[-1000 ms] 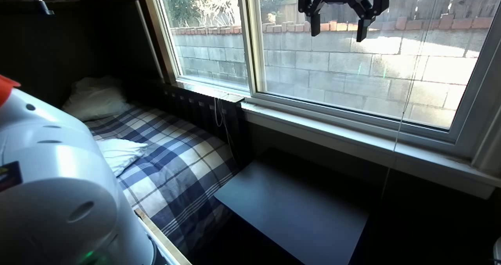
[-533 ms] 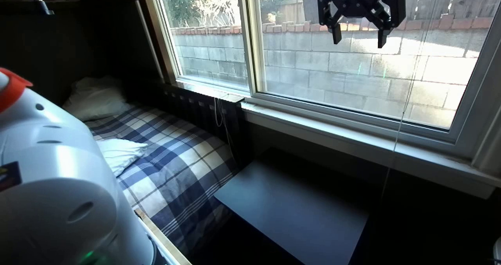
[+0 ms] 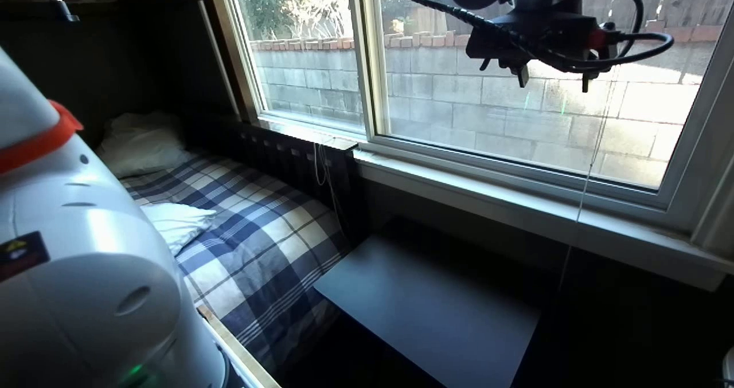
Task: Pull down the white rope to the far right of the window
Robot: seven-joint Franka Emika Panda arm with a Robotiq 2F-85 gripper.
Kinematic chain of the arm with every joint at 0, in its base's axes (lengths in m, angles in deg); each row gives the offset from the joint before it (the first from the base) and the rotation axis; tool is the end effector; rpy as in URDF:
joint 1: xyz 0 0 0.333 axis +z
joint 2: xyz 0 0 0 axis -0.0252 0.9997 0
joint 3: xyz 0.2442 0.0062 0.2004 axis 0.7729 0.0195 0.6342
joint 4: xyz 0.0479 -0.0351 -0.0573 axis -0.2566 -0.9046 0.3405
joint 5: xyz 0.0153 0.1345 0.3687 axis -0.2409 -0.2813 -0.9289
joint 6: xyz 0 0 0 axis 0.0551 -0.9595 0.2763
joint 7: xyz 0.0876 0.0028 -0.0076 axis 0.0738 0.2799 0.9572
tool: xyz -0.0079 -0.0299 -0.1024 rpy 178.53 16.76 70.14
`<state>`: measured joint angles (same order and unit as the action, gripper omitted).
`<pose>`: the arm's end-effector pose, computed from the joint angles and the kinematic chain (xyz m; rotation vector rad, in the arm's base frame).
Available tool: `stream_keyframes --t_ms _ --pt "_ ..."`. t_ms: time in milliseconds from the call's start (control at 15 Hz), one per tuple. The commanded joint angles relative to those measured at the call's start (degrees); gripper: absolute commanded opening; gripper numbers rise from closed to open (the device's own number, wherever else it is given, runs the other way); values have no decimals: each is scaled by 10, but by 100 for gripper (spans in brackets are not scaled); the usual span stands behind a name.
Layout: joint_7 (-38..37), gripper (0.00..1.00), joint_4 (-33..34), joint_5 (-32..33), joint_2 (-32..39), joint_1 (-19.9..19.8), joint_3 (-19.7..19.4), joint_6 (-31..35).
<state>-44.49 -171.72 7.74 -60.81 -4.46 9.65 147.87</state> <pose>0.4923 -0.1875 0.4766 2.9385 -0.1437 0.9333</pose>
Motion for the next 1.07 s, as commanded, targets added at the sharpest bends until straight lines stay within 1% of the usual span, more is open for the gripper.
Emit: stream_keyframes --t_ms 0,267,467,667,733,800,867,933,1000 --pt "42 100 32 -41 41 13 -15 19" --pt "91 100 66 -91 71 12 -24 23" --pt "157 100 97 -160 94 11 -30 20" --pt "207 100 125 -213 117 3 -31 17" --pt "225 93 133 -234 124 1 -31 19" --pt "240 80 141 -250 131 0 -30 19" --pt "254 69 148 -266 136 -2 -30 20" --pt "266 59 155 -280 141 -4 -28 20" --pt "278 52 161 -292 147 -5 -28 19"
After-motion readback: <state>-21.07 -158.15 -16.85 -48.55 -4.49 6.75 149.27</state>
